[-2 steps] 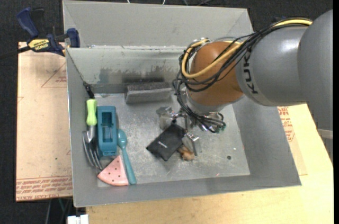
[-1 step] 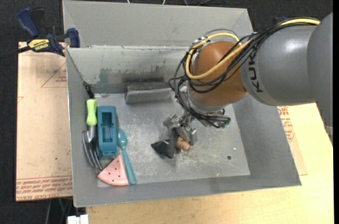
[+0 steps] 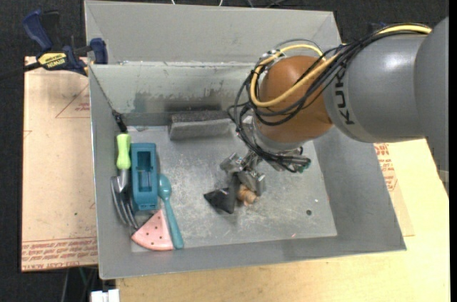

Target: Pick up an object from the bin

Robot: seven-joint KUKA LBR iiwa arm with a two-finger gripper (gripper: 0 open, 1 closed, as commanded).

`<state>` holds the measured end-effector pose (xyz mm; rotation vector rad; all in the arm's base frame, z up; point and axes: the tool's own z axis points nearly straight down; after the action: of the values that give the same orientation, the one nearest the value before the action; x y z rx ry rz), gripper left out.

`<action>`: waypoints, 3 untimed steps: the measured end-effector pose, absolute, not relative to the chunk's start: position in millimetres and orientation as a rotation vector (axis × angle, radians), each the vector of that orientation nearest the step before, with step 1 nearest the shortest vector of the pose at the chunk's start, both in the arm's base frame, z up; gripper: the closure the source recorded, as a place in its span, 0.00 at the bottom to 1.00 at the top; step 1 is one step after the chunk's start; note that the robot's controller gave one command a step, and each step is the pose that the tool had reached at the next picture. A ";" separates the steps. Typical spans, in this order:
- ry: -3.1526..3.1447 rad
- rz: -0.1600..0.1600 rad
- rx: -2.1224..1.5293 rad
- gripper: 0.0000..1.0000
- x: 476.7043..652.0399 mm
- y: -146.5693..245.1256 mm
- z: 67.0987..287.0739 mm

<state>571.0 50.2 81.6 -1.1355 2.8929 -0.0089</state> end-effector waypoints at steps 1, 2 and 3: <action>2.898 -0.003 -1.136 1.00 568.2 51.4 112.1; 2.899 -0.001 -1.133 1.00 568.0 51.4 151.7; 2.901 0.000 -1.131 1.00 567.8 51.9 193.1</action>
Offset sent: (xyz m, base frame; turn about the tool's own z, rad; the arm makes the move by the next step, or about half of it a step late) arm -0.0021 0.0008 0.0806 0.0012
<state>567.8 51.9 193.1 -1.1309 2.9009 -0.0001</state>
